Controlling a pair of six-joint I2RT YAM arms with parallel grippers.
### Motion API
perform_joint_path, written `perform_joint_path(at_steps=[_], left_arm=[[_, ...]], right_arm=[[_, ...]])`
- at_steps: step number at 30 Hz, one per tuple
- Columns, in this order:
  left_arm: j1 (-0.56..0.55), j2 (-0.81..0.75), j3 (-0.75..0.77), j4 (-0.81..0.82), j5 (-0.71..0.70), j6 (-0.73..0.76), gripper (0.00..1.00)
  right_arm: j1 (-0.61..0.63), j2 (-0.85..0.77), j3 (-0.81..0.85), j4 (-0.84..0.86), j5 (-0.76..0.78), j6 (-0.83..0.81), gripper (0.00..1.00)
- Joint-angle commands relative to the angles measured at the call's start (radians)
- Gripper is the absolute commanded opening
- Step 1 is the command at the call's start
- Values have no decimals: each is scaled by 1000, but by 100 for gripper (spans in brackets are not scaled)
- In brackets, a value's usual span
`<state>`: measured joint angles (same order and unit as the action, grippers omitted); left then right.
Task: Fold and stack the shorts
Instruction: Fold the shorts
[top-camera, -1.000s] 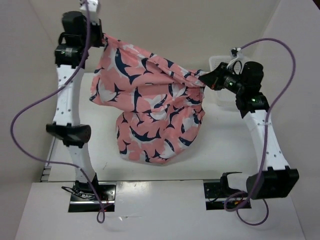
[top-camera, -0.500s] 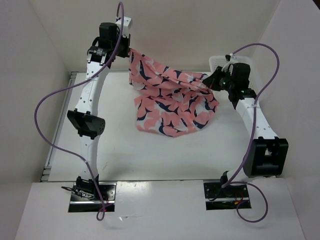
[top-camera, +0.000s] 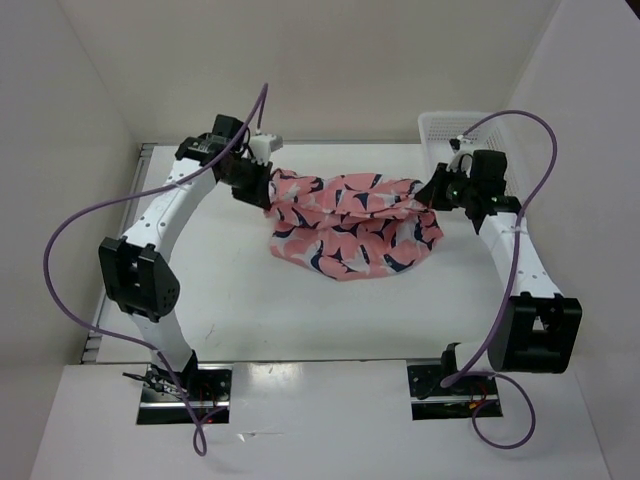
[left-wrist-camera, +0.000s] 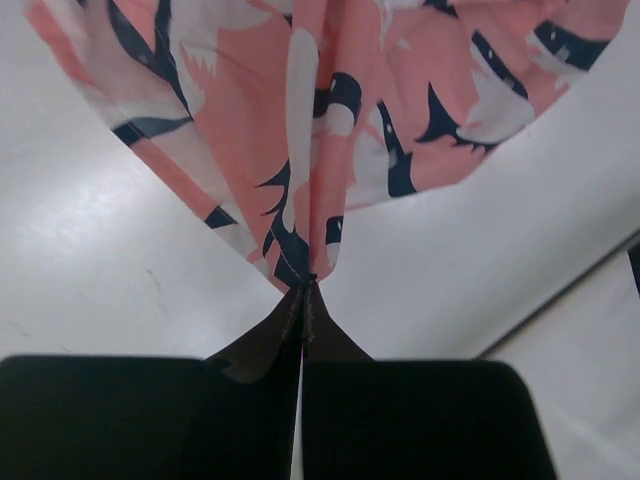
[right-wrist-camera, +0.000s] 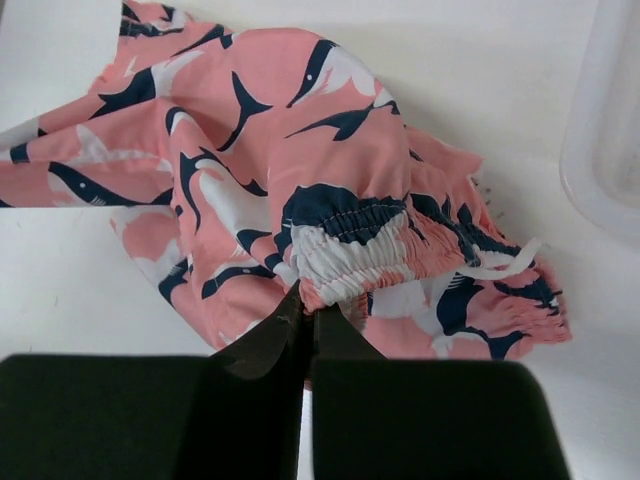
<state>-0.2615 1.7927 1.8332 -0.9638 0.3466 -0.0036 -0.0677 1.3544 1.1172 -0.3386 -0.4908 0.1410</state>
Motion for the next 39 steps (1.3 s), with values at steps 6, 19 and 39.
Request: perform_joint_path(at_steps=[6, 19, 39], left_arm=[[5, -142, -159, -110, 89, 4, 0], [-125, -167, -284, -296, 143, 4, 16], [8, 13, -209, 12, 26, 4, 78]], right_arm=[[-69, 92, 231, -356, -29, -271, 0], [-22, 178, 244, -784, 92, -934, 4], [32, 54, -49, -417, 293, -770, 96]])
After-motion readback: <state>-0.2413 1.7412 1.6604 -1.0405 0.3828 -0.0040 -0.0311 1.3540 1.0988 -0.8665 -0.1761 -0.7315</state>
